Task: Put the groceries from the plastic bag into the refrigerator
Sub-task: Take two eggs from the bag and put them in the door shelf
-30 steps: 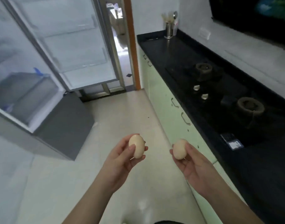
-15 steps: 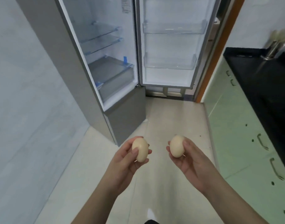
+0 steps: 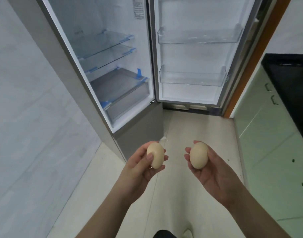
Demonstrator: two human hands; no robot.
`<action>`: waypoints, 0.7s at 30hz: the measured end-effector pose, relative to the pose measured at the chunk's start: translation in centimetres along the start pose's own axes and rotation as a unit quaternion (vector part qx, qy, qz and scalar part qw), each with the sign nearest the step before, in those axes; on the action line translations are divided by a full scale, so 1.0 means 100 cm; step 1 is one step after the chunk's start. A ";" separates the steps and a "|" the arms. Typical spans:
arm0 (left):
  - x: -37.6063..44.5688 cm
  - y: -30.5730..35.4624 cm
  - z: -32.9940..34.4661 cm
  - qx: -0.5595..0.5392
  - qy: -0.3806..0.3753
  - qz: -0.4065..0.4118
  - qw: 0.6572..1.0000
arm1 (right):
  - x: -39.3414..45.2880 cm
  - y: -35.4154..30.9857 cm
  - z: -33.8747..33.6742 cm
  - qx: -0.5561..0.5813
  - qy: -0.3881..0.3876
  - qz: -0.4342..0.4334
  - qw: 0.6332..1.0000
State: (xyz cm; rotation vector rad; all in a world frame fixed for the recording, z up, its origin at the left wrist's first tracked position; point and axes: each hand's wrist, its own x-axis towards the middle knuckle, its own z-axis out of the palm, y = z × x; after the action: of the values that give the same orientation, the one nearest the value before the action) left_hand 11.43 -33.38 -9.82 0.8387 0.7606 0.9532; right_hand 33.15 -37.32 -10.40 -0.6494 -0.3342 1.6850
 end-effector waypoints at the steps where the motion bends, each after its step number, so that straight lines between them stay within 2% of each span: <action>1: 0.013 0.003 0.006 -0.005 -0.004 0.000 1.000 | 0.009 -0.012 -0.001 0.004 -0.005 0.000 1.000; 5: 0.063 0.012 0.022 -0.045 -0.004 0.009 0.999 | 0.046 -0.055 -0.006 -0.019 -0.032 0.006 0.999; 10: 0.113 0.023 0.025 -0.067 -0.006 0.023 0.997 | 0.095 -0.077 -0.008 -0.021 -0.030 0.000 0.999; 21: 0.250 0.081 -0.022 -0.083 -0.024 0.023 0.996 | 0.248 -0.101 0.031 0.031 0.004 -0.057 0.998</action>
State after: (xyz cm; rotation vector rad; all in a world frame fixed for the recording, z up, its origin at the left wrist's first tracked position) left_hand 16.07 -7.48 -8.36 0.7338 0.6140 1.0203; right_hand 36.84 -10.71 -8.15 -0.5807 -0.3062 1.5770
